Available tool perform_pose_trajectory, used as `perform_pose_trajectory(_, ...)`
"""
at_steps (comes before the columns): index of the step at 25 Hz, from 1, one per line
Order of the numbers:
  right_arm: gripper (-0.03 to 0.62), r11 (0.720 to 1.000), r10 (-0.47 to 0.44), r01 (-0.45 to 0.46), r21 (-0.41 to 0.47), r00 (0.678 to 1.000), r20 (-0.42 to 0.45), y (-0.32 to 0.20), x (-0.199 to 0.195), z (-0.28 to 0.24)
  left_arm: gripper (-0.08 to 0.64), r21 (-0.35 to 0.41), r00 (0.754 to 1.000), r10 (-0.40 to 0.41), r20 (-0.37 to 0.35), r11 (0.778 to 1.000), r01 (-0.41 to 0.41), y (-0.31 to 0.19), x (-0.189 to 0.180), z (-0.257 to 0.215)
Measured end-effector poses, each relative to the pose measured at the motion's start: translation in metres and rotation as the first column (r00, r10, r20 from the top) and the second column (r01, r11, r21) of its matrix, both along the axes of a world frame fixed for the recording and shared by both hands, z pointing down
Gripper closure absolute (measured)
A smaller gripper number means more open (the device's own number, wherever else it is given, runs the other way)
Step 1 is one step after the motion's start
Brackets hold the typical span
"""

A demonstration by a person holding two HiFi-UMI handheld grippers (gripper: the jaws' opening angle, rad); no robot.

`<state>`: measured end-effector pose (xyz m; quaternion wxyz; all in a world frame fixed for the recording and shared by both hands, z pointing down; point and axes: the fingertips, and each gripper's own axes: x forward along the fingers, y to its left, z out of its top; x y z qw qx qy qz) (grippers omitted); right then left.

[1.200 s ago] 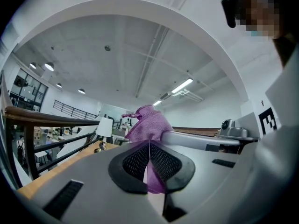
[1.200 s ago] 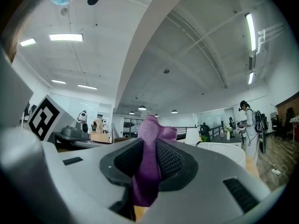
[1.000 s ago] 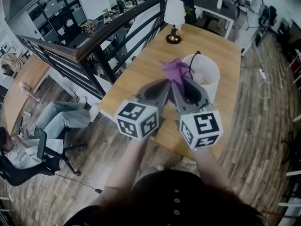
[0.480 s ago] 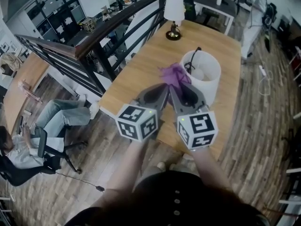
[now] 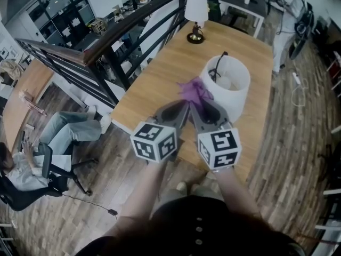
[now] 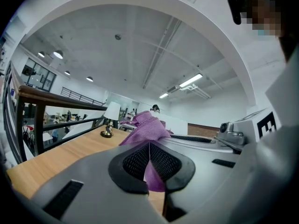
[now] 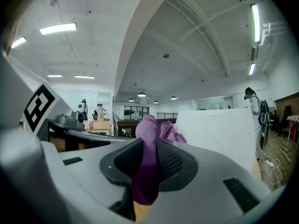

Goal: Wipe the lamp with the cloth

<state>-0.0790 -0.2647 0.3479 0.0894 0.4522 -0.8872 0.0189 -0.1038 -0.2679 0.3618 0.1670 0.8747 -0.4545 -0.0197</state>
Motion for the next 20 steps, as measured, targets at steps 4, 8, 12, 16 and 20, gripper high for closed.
perform_pose_trajectory(4, 0.506, 1.0, -0.004, 0.004, -0.023, 1.0, -0.01, 0.003, -0.001, 0.009, 0.545, -0.02, 1.0, -0.004, 0.011, 1.0, 0.004, 0.004, -0.001, 0.008)
perform_pose_trajectory(8, 0.506, 0.999, -0.009, 0.008, -0.041, 1.0, -0.022, 0.005, -0.001, 0.02, 0.545, -0.05, 1.0, -0.013, 0.008, 0.999, 0.014, 0.009, 0.0, 0.021)
perform_pose_trajectory(12, 0.506, 0.998, -0.016, 0.015, -0.065, 1.0, -0.02, 0.008, -0.002, 0.031, 0.546, -0.076, 1.0, -0.021, 0.01, 0.997, 0.022, 0.012, -0.001, 0.032)
perform_pose_trajectory(16, 0.506, 0.997, -0.02, 0.018, -0.081, 1.0, -0.021, 0.01, -0.003, 0.042, 0.546, -0.099, 1.0, -0.026, 0.014, 0.995, 0.027, 0.014, -0.002, 0.044)
perform_pose_trajectory(20, 0.506, 0.994, -0.029, 0.027, -0.105, 0.999, -0.019, 0.012, -0.005, 0.052, 0.548, -0.123, 0.999, -0.031, 0.019, 0.992, 0.033, 0.016, -0.003, 0.055)
